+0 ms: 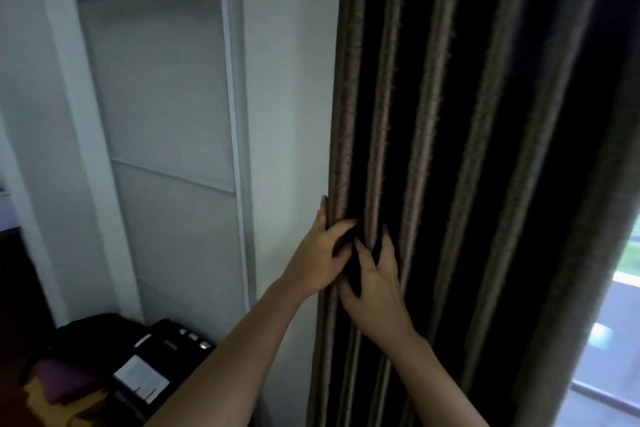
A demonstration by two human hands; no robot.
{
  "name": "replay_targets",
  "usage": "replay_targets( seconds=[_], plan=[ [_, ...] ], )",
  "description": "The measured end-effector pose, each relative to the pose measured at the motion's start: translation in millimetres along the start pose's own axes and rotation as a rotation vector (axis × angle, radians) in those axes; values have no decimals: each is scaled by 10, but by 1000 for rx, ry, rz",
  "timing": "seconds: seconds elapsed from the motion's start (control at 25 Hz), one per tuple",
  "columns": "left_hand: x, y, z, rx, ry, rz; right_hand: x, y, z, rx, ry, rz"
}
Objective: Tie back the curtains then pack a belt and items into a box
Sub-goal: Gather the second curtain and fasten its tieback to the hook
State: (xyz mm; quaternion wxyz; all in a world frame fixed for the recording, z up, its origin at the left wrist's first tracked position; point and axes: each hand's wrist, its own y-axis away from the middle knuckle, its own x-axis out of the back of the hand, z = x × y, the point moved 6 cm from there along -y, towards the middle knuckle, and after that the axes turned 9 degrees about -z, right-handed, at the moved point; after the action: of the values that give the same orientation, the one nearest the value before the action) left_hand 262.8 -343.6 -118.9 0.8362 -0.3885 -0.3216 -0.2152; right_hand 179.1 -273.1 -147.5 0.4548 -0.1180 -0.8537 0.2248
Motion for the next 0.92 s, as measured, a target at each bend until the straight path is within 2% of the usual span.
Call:
replay_targets(
  seconds=[0.16, 0.28, 0.48, 0.64, 0.92],
  plan=[
    [-129, -74, -306, 8, 112, -113, -136, 79, 198, -113, 27, -23],
    [-70, -54, -516, 9, 101, -124, -413, 226, 315, -233, 40, -76],
    [-85, 26, -585, -94, 88, -255, -1209, 588, 495, -449, 47, -345],
    [-147, 22, -483, -147, 73, -327, -1497, 753, 525, -524, 59, -487],
    [-216, 63, -252, -226, 184, -425, -1610, 805, 487, -523, 145, -491]
  ],
)
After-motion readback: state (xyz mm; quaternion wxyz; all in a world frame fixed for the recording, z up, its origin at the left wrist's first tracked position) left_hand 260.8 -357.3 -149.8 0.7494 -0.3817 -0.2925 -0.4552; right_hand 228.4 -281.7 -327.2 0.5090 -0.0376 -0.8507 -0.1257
